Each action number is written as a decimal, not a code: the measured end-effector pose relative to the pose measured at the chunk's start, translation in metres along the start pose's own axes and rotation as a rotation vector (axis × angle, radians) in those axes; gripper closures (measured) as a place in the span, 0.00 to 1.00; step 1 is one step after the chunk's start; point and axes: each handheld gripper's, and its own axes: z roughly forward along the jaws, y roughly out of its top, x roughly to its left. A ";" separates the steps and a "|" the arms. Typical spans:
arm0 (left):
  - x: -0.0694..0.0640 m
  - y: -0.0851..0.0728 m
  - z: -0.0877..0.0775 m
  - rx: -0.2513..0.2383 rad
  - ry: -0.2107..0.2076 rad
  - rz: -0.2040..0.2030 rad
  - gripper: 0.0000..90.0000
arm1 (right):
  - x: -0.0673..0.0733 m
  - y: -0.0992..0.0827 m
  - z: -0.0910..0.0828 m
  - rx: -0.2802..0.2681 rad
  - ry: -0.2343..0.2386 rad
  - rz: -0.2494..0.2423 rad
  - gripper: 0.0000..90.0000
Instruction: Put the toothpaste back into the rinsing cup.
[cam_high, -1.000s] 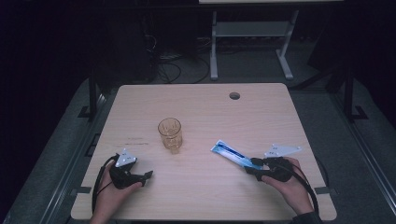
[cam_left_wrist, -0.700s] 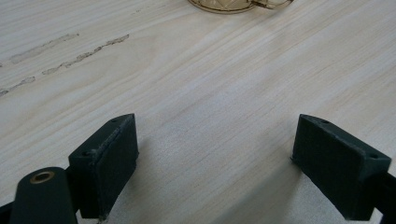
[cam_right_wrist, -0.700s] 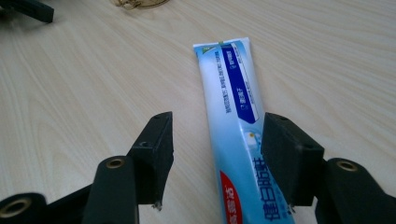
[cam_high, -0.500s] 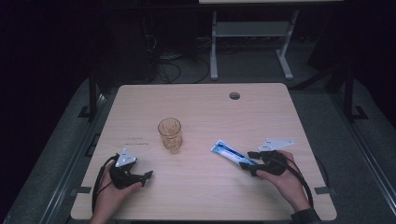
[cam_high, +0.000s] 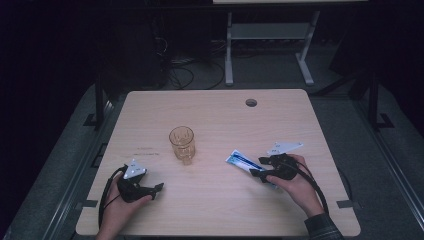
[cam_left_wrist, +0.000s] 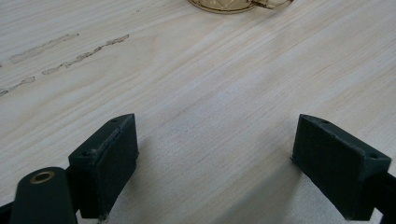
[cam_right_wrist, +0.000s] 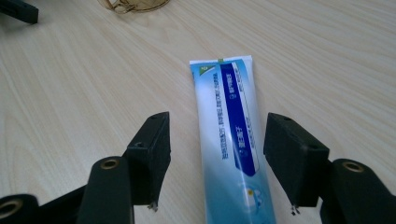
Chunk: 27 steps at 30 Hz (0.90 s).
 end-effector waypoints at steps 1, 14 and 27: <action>0.000 0.000 0.000 0.000 0.000 0.001 0.15 | 0.000 0.002 0.001 0.002 -0.002 -0.002 0.45; 0.000 0.000 0.000 0.001 0.000 0.000 0.15 | -0.002 0.020 0.022 0.048 0.002 -0.024 0.45; 0.000 0.000 0.000 0.000 0.000 0.000 0.15 | -0.004 0.034 0.048 0.156 -0.011 -0.045 0.43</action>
